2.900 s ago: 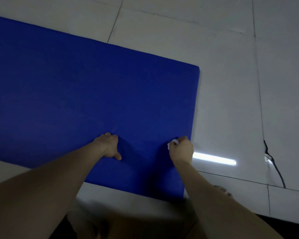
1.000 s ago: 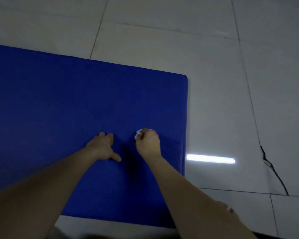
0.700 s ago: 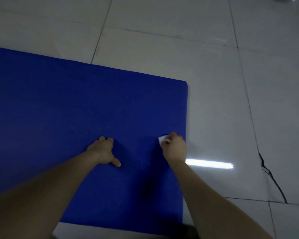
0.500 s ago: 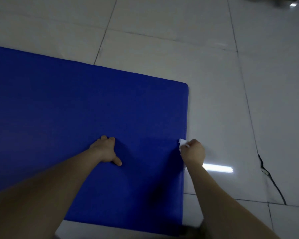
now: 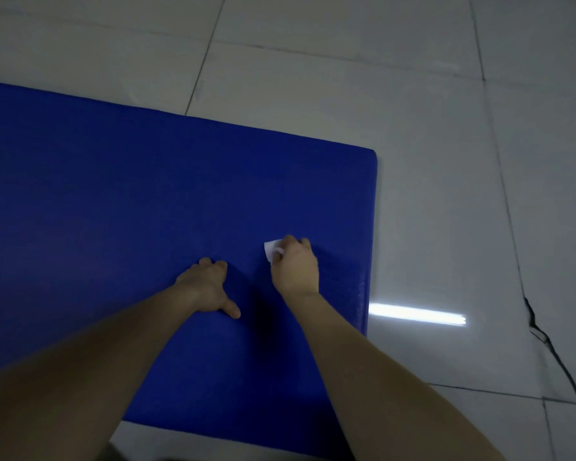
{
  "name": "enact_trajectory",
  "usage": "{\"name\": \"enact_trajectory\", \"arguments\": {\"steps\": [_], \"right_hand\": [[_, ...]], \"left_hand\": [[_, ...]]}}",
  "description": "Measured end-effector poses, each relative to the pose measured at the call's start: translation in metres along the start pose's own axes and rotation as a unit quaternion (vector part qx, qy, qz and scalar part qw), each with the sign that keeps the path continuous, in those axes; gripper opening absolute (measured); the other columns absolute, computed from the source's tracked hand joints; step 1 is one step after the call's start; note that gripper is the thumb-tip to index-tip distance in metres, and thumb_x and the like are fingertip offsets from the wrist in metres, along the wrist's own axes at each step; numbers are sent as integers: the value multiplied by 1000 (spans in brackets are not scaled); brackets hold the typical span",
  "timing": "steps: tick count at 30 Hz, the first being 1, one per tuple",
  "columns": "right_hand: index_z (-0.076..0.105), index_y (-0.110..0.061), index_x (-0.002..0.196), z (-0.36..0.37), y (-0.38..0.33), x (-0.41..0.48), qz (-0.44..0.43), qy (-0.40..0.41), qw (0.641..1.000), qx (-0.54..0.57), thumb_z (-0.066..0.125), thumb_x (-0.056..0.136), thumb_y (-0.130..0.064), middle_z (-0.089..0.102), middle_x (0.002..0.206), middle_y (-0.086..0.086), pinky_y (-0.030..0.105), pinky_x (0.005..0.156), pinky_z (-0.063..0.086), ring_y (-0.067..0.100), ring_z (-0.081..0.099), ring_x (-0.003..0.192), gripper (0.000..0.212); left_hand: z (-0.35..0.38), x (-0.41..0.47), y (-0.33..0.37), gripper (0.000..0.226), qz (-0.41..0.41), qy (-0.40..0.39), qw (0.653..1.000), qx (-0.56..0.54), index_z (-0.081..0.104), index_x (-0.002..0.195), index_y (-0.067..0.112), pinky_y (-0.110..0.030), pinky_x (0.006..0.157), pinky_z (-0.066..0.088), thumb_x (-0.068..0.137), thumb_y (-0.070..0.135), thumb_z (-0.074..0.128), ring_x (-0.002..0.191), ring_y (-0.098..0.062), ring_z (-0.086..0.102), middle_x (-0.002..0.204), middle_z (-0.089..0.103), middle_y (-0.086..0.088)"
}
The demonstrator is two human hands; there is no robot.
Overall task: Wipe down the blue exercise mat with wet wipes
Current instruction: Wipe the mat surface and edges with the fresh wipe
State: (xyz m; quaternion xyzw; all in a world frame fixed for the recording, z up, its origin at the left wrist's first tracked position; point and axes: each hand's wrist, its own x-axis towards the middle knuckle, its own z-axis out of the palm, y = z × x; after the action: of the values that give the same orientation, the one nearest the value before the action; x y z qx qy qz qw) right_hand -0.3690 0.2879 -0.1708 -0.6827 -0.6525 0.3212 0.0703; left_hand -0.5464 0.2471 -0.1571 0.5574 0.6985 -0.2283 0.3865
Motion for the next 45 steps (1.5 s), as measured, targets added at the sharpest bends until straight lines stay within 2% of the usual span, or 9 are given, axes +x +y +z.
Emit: {"name": "enact_trajectory", "arguments": {"steps": [6, 14, 17, 21, 27, 33, 38, 43, 45], "right_hand": [[58, -4, 112, -49, 65, 12, 89, 61, 994, -7, 50, 98, -12, 57, 116, 15, 29, 69, 38, 26, 53, 83, 18], [60, -13, 101, -66, 108, 17, 172, 139, 970, 102, 51, 95, -13, 67, 102, 14, 33, 74, 50, 30, 64, 86, 11], [60, -9, 90, -50, 81, 26, 142, 138, 974, 112, 53, 93, -14, 64, 96, 13, 28, 65, 41, 25, 55, 73, 9], [42, -16, 63, -22, 26, 34, 72, 113, 980, 144, 55, 98, -27, 52, 77, 9, 23, 51, 28, 13, 41, 55, 38], [64, -8, 100, -5, -5, 38, -29, 24, 998, 44, 62, 99, -25, 49, 104, 2, 30, 65, 49, 16, 53, 74, 17], [63, -5, 93, -49, 59, 50, 59, 100, 991, 66, 63, 93, -11, 50, 115, 9, 32, 69, 48, 23, 55, 72, 6], [56, -9, 107, -83, 105, 44, 111, 147, 981, 64, 64, 92, -10, 45, 113, 3, 33, 74, 44, 22, 53, 80, 17], [62, -4, 96, -67, 91, 47, 107, 157, 978, 85, 55, 91, -3, 49, 113, 10, 35, 79, 46, 24, 50, 76, 10], [63, -3, 96, -55, 70, 49, 94, 156, 977, 106, 56, 91, -9, 52, 114, 12, 28, 73, 38, 21, 48, 71, 10]], "left_hand": [[-2, -2, 1, 107, -1, 0, 1000, -12, 36, 146, 21, -39, 99, 52, 62, 62, 88, 121, -21, 48, 141, 37, -2], [-2, -5, 2, 105, -4, 5, 1000, -9, 38, 145, 20, -37, 97, 53, 61, 61, 89, 119, -20, 50, 139, 39, -2], [-3, -4, 2, 103, -6, 5, 1000, -6, 39, 143, 20, -36, 97, 52, 62, 61, 88, 118, -20, 49, 137, 40, -2], [-3, -3, 3, 96, -6, 6, 1000, -4, 42, 137, 20, -37, 95, 53, 63, 61, 87, 114, -20, 50, 135, 41, -2], [-3, -1, 1, 99, 0, 2, 1000, -3, 41, 139, 20, -35, 94, 52, 62, 63, 87, 113, -19, 49, 134, 40, -1], [-4, -2, 3, 106, 0, 3, 1000, -8, 37, 146, 20, -36, 99, 51, 63, 61, 88, 123, -21, 48, 142, 39, -3], [-3, -4, 3, 102, -1, 5, 1000, -13, 40, 142, 21, -35, 95, 52, 62, 61, 88, 120, -20, 49, 139, 40, -1], [-4, -5, 2, 98, 0, 10, 1000, -12, 42, 139, 21, -35, 95, 52, 62, 61, 88, 116, -19, 49, 135, 41, -1], [-3, -4, 2, 96, 0, 12, 1000, -7, 43, 136, 21, -36, 93, 53, 62, 61, 88, 114, -19, 49, 132, 42, -1]]}}
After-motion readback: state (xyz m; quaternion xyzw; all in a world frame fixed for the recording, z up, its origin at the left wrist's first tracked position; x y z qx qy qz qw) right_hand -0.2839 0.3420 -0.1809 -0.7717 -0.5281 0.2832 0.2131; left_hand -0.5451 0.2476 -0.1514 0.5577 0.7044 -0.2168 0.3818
